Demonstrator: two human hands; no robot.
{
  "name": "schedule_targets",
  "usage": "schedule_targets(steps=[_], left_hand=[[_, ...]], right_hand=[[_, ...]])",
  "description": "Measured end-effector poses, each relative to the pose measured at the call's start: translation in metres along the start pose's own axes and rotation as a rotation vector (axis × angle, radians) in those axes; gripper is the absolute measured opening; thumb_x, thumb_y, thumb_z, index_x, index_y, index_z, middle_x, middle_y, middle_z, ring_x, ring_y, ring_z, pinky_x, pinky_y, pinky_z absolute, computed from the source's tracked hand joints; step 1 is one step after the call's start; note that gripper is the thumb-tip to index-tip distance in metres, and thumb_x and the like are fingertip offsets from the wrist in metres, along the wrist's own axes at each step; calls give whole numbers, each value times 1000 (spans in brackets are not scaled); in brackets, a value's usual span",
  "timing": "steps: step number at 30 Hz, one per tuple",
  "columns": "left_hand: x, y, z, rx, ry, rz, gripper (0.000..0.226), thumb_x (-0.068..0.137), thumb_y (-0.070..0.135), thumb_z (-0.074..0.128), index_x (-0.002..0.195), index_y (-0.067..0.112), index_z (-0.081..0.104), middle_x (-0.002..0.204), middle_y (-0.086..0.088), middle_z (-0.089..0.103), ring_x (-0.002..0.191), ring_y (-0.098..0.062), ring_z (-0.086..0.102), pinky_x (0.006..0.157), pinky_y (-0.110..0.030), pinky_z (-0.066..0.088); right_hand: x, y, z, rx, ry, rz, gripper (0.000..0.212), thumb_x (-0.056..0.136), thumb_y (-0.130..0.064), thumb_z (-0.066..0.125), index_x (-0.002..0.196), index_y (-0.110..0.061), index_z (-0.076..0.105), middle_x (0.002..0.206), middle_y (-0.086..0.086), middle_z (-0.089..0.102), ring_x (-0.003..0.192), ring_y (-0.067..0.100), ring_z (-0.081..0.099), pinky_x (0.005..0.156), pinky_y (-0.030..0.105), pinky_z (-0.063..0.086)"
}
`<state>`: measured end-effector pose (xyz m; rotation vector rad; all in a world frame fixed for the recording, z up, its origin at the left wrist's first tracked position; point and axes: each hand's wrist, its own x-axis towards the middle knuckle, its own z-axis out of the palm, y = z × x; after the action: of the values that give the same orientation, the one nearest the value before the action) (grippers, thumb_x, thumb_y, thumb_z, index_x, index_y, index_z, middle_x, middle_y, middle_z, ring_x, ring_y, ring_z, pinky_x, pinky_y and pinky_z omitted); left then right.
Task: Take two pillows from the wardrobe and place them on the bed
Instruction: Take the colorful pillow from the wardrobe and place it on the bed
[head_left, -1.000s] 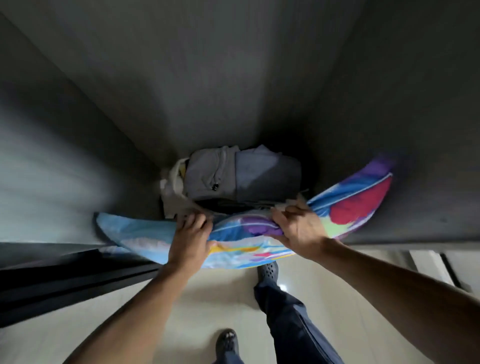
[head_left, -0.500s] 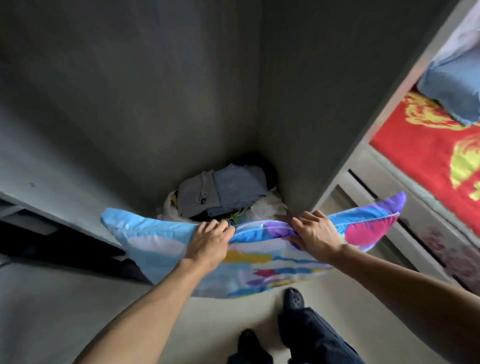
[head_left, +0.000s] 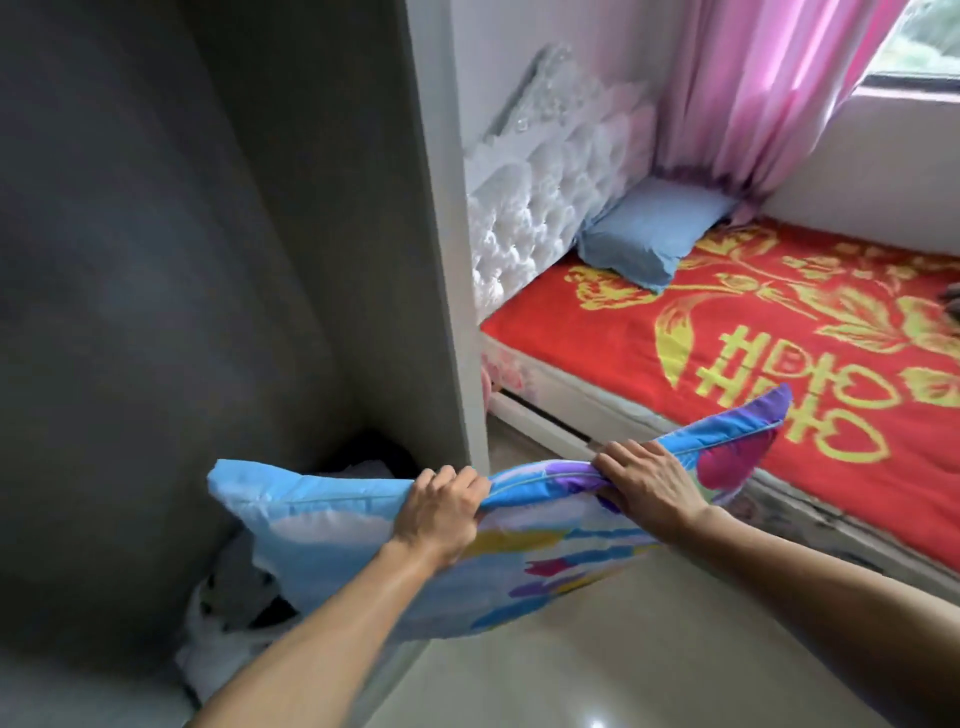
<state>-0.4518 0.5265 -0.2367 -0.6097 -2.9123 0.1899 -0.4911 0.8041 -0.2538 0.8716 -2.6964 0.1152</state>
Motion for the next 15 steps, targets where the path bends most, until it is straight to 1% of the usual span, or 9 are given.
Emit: schedule_targets(steps=[2, 3, 5, 7, 10, 12, 13, 15], left_hand=[[41, 27, -8, -35, 12, 37, 27, 69, 42, 76, 78, 21, 63, 70, 0, 64, 64, -25, 62, 54, -32, 48], [62, 41, -12, -46, 21, 51, 27, 68, 42, 77, 78, 21, 63, 69, 0, 64, 63, -25, 63, 54, -32, 48], [104, 71, -18, -36, 36, 77, 29, 60, 38, 82, 72, 22, 62, 64, 1, 63, 56, -22, 62, 48, -29, 47], [148, 105, -21, -28, 66, 90, 30, 53, 30, 85, 69, 21, 62, 60, 1, 61, 52, -22, 60, 44, -27, 45], [190, 137, -21, -59, 52, 87, 27, 56, 29, 84, 70, 20, 62, 61, 1, 62, 52, -22, 61, 44, -27, 45], [216, 156, -18, -96, 16, 99, 22, 62, 26, 80, 73, 19, 62, 65, -2, 63, 57, -26, 62, 48, -30, 47], [229, 163, -18, -124, -7, 101, 17, 68, 24, 75, 77, 18, 62, 70, -3, 64, 63, -29, 64, 52, -33, 49], [257, 172, -14, -189, 8, 102, 11, 79, 24, 64, 87, 17, 62, 81, -6, 66, 75, -32, 64, 60, -38, 49]], right_hand=[[-10, 43, -14, -23, 21, 37, 21, 83, -34, 59, 82, -13, 64, 77, 5, 63, 67, 27, 62, 58, 34, 51], [-15, 66, -20, -33, 22, 59, 21, 83, -34, 58, 82, -14, 64, 78, 5, 63, 67, 27, 62, 59, 33, 51], [-23, 111, -31, -72, 23, 110, 18, 80, -31, 67, 83, -14, 64, 78, 5, 63, 68, 27, 62, 61, 34, 51], [-33, 159, -40, -100, -6, 176, 22, 73, -26, 78, 83, -13, 64, 78, 5, 64, 68, 27, 63, 62, 35, 52], [-36, 205, -51, -114, -24, 230, 24, 71, -26, 80, 83, -13, 64, 79, 6, 65, 72, 28, 64, 66, 37, 53], [-41, 237, -56, -129, -28, 248, 24, 72, -27, 80, 83, -13, 64, 80, 5, 65, 74, 27, 65, 69, 37, 53], [-41, 251, -59, -140, -26, 248, 24, 72, -27, 80, 84, -14, 64, 80, 4, 65, 74, 27, 65, 69, 37, 53], [-35, 278, -60, -151, -13, 256, 22, 75, -29, 76, 86, -15, 65, 82, 3, 65, 76, 27, 65, 71, 37, 52]])
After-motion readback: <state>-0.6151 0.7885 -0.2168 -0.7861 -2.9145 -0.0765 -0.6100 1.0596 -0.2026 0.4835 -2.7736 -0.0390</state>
